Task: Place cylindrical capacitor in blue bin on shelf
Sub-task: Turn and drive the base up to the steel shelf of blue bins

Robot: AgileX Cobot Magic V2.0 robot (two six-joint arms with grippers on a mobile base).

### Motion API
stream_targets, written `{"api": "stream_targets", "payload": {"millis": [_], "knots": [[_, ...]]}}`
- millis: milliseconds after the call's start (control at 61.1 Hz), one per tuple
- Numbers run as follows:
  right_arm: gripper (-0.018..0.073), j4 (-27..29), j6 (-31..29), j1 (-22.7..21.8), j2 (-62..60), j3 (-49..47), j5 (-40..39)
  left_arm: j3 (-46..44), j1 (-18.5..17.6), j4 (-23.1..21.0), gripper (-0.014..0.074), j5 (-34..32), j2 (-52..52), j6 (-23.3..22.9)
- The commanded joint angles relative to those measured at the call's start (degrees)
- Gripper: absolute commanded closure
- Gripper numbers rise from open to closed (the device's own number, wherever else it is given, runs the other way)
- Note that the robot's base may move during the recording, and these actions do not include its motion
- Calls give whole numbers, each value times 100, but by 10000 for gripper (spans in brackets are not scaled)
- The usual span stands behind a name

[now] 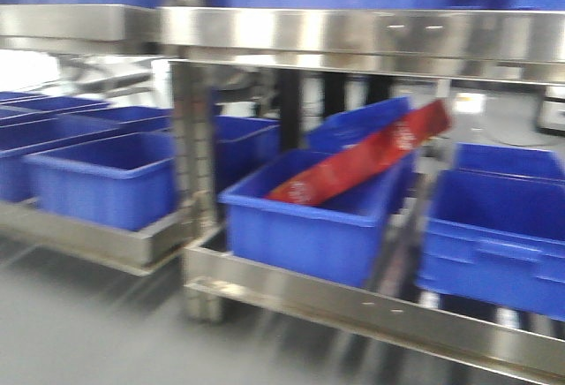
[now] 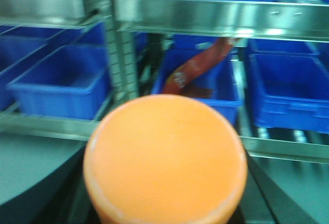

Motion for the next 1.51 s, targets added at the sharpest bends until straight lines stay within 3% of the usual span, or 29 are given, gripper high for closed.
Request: {"api": "stream_targets", "payload": {"millis": [0,1490], "knots": [[640,-29,-22,13,-19,-67,-173,-48,-34,-24,707,-107,-13,-10],[640,-29,-22,13,-19,-67,-173,-48,-34,-24,707,-107,-13,-10]]}}
